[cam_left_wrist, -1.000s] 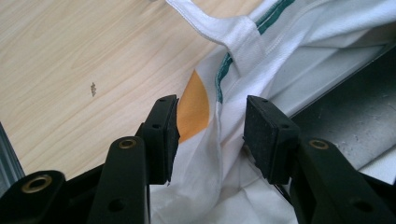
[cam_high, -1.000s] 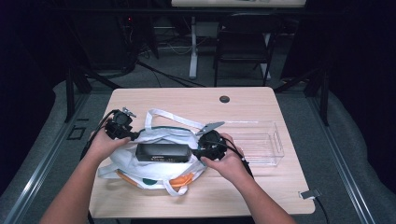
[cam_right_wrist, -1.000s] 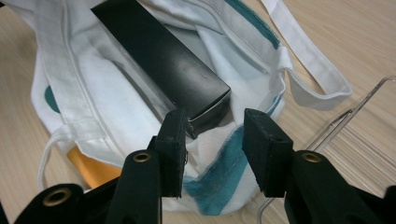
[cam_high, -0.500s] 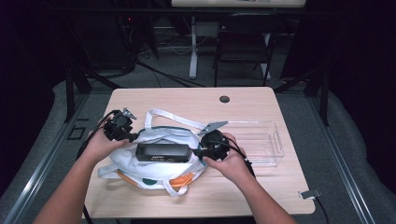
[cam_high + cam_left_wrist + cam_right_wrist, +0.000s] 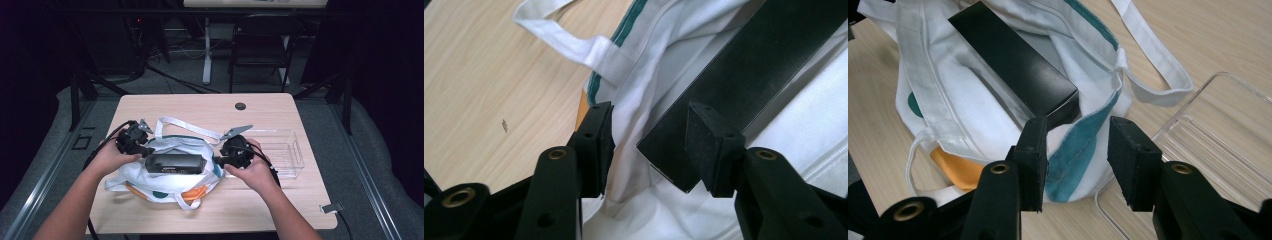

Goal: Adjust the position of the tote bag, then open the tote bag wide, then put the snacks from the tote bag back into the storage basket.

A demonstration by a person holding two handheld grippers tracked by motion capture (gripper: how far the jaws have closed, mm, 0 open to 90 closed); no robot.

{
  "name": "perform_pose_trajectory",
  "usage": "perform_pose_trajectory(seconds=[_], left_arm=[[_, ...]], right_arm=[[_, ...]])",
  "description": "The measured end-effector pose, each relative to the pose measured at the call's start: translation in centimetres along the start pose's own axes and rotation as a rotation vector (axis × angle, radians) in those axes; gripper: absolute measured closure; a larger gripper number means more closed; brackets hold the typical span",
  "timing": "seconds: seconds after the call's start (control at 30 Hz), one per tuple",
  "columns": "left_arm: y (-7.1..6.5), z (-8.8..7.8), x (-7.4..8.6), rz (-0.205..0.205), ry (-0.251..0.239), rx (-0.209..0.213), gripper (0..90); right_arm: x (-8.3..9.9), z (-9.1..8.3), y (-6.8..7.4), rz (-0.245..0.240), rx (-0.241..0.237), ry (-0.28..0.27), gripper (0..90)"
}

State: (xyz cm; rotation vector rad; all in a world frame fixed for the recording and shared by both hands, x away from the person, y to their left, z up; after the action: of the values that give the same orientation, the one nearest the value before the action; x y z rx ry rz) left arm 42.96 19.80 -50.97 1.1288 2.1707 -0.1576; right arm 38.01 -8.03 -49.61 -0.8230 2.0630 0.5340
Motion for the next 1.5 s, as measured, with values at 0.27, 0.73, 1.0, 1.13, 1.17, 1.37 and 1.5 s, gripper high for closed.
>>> perform_pose_trajectory(seconds=[0.27,0.73,1.0,1.13,1.17,1.37,1.5], left_arm=[[-0.2,0.3,0.0,0.057,0.019,0.003,46.1],[-1.2,1.0,0.5,0.135,0.053,0.076,38.9],[-1.5,1.5,0.5,0.167,0.064,0.119,38.0],[-1.6,1.8,0.6,0.172,0.069,0.141,36.3],[-1.6,1.9,0.6,0.176,0.076,0.146,35.9],[-2.1,2.4,0.8,0.242,0.088,0.184,33.8],[-2.4,2.8,0.8,0.247,0.078,0.216,33.3]], right_arm=[[0.3,-0.1,-0.6,0.005,0.006,0.018,59.7],[0.3,-0.3,-1.1,0.022,0.012,0.006,59.5],[0.3,-0.4,-1.4,0.028,0.017,-0.004,58.0],[0.2,-0.4,-1.5,0.021,0.025,-0.013,55.5],[0.3,-0.4,-1.5,0.023,0.024,-0.013,55.5],[0.4,-0.2,-1.5,0.02,0.019,-0.007,55.6],[0.4,-0.2,-1.4,0.021,0.024,-0.007,55.6]])
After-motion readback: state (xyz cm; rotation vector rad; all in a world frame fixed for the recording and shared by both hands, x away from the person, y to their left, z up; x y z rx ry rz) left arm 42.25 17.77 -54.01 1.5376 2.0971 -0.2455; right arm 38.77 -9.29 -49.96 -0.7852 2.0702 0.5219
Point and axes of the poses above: each handheld gripper's, and its own axes: z roughly forward along the jaws, x roughly out of its underside, y roughly to its left, the point moved 6 cm from there along z, roughly forward along the jaws, and after that the axes turned 13 degrees about -y, right-handed, at the moved point
